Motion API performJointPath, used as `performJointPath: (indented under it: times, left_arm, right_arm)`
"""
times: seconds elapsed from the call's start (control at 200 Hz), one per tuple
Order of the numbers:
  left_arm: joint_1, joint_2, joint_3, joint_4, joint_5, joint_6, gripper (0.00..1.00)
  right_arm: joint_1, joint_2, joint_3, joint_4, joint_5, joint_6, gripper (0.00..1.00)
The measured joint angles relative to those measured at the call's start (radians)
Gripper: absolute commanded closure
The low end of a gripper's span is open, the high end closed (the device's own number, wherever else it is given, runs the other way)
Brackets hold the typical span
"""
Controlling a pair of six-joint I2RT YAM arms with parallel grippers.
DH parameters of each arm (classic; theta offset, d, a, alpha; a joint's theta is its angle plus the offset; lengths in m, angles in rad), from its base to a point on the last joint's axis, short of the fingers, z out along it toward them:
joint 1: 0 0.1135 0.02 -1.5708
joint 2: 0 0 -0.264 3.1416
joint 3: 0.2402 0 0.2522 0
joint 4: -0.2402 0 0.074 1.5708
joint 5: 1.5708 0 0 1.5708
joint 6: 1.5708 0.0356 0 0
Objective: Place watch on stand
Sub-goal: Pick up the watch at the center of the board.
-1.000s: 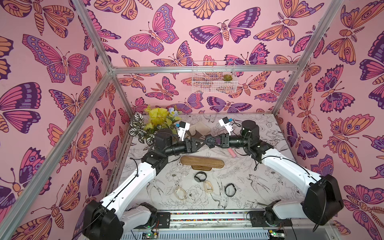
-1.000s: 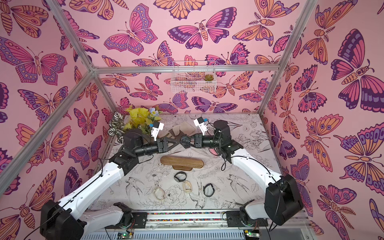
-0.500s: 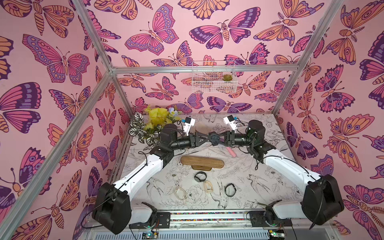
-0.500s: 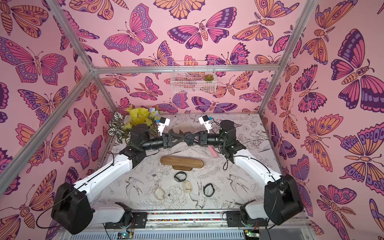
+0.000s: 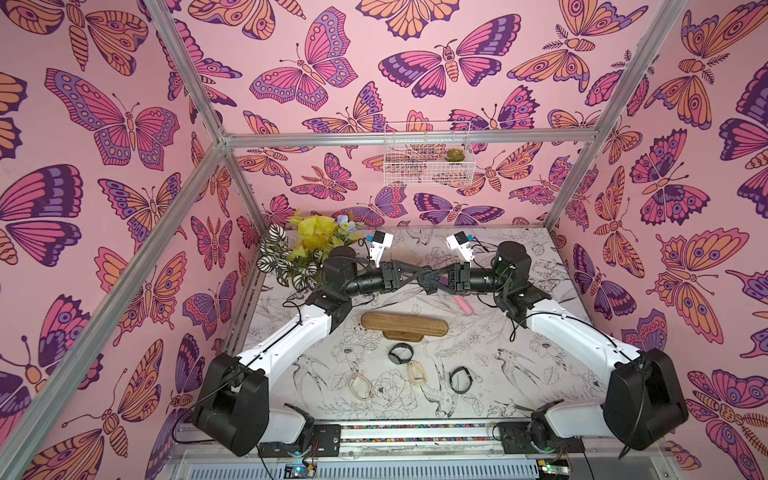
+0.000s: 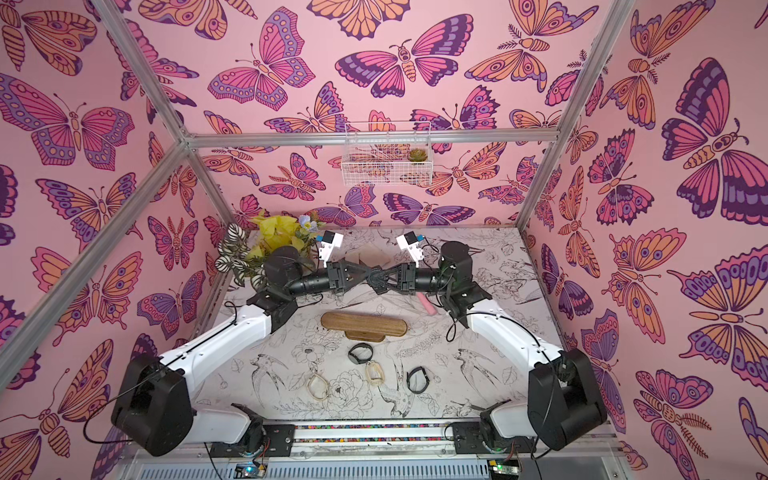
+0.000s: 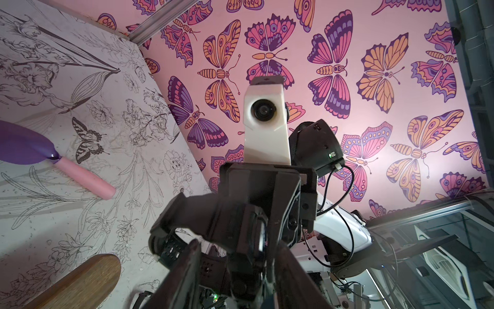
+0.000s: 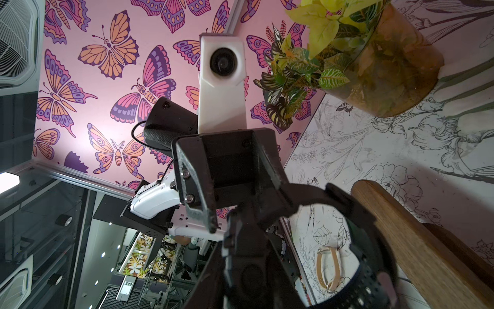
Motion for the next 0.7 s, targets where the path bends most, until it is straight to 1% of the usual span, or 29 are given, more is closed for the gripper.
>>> performJointPath:
  times: [0.085, 0.165, 0.2, 0.245, 0.3, 0.356, 0.416, 0.446, 0.516, 0.556, 0.696]
  left_arm:
    - [-0.006, 0.000, 0.000, 0.009, 0.002, 0.001, 0.62]
    - [-0.007, 0.000, 0.000, 0.014, 0.002, 0.000, 0.62]
    - [-0.007, 0.000, 0.000, 0.014, 0.002, 0.000, 0.57]
    - [-0.008, 0.000, 0.000, 0.016, 0.002, 0.004, 0.49]
    - [-0.012, 0.000, -0.001, 0.015, 0.002, 0.003, 0.40]
    - [-0.014, -0.002, -0.005, 0.016, 0.002, 0.011, 0.36]
    - [-0.018, -0.007, -0.010, 0.015, 0.001, 0.011, 0.33]
    - [-0.019, -0.012, -0.014, 0.015, 0.001, 0.014, 0.34]
    - [-0.019, -0.028, -0.027, 0.015, 0.000, 0.016, 0.39]
    - [-0.019, -0.038, -0.034, 0.015, -0.002, 0.019, 0.40]
    - [-0.020, -0.065, -0.045, 0.016, -0.009, 0.031, 0.51]
  right_arm:
    - [0.000, 0.000, -0.001, 0.011, -0.001, 0.014, 0.73]
    - [0.000, 0.000, -0.003, 0.021, -0.001, 0.026, 0.74]
    - [0.000, 0.000, -0.005, 0.026, -0.001, 0.035, 0.74]
    - [0.000, 0.001, -0.009, 0.037, 0.000, 0.045, 0.74]
    - [0.000, 0.001, -0.013, 0.053, 0.001, 0.058, 0.75]
    - [0.000, 0.002, -0.019, 0.070, 0.003, 0.071, 0.75]
    - [0.000, 0.006, -0.022, 0.083, 0.004, 0.085, 0.76]
    - [0.000, 0.009, -0.023, 0.088, 0.007, 0.091, 0.76]
    - [0.000, 0.016, -0.027, 0.101, 0.013, 0.101, 0.76]
    - [0.000, 0.019, -0.029, 0.108, 0.015, 0.111, 0.76]
    - [0.000, 0.030, -0.036, 0.146, 0.021, 0.145, 0.77]
